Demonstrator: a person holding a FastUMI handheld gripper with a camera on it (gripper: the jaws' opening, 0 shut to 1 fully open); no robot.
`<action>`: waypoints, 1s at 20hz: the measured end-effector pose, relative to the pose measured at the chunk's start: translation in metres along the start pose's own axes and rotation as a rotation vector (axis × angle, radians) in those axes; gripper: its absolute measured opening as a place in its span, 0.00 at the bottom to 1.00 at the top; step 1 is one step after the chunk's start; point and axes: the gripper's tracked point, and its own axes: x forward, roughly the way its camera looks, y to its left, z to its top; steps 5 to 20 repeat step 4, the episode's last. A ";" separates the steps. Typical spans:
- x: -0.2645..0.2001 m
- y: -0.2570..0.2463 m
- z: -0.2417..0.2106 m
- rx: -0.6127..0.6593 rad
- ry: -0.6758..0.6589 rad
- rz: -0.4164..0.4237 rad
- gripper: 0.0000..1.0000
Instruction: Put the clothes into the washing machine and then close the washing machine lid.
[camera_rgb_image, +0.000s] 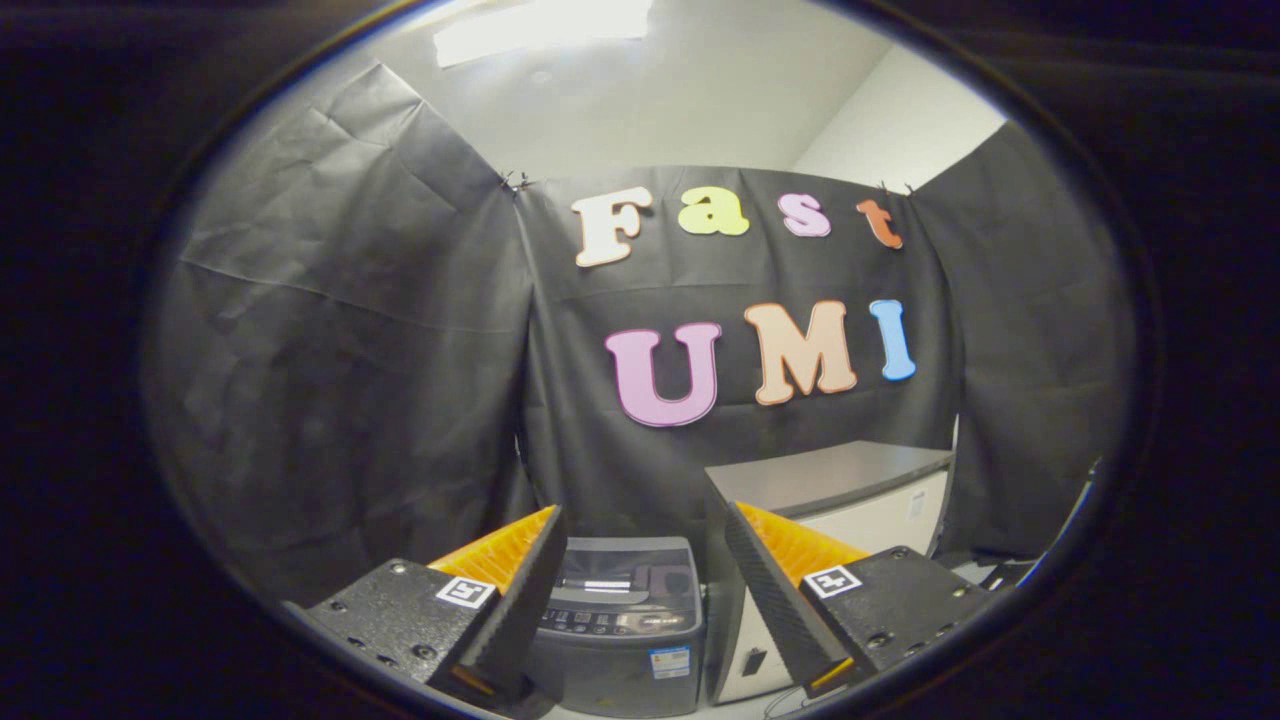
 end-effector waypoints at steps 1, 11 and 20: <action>-0.002 -0.002 -0.002 0.007 0.003 -0.005 0.97; -0.005 -0.008 -0.006 0.036 0.014 -0.020 0.97; -0.005 -0.008 -0.006 0.036 0.014 -0.020 0.97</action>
